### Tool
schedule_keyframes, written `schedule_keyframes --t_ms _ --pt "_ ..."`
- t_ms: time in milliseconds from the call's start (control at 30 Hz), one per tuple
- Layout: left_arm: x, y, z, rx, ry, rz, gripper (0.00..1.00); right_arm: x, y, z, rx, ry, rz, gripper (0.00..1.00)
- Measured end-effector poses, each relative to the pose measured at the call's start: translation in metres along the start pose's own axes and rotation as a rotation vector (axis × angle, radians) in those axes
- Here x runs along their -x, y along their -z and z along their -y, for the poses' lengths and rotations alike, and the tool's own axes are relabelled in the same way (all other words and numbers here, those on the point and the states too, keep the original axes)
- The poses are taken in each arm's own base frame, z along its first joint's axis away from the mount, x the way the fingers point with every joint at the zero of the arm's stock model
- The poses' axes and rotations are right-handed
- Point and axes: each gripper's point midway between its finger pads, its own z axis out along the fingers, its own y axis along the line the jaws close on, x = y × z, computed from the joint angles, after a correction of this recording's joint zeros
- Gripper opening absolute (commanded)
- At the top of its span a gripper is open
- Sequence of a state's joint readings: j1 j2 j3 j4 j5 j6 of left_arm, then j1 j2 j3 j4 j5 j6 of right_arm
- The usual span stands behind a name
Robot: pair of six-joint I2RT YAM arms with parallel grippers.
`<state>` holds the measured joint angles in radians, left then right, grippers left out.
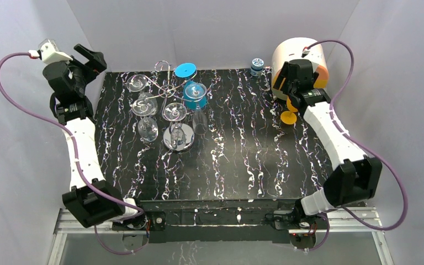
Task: Place the wine glass upside down on the wine glass rack
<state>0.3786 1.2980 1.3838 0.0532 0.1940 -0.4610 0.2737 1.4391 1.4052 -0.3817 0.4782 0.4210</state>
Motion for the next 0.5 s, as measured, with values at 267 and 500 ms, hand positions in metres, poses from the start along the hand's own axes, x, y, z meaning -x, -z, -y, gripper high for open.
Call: schedule_keyframes --t_ms 267,500 --pt "0.012 -0.009 0.019 -0.065 0.085 -0.005 0.98 -0.046 -0.042 0.027 -0.094 0.079 -0.129 0.76" --pt "0.019 -0.010 0.045 -0.154 0.126 -0.019 0.98 -0.050 -0.060 0.040 -0.115 0.129 -0.126 0.62"
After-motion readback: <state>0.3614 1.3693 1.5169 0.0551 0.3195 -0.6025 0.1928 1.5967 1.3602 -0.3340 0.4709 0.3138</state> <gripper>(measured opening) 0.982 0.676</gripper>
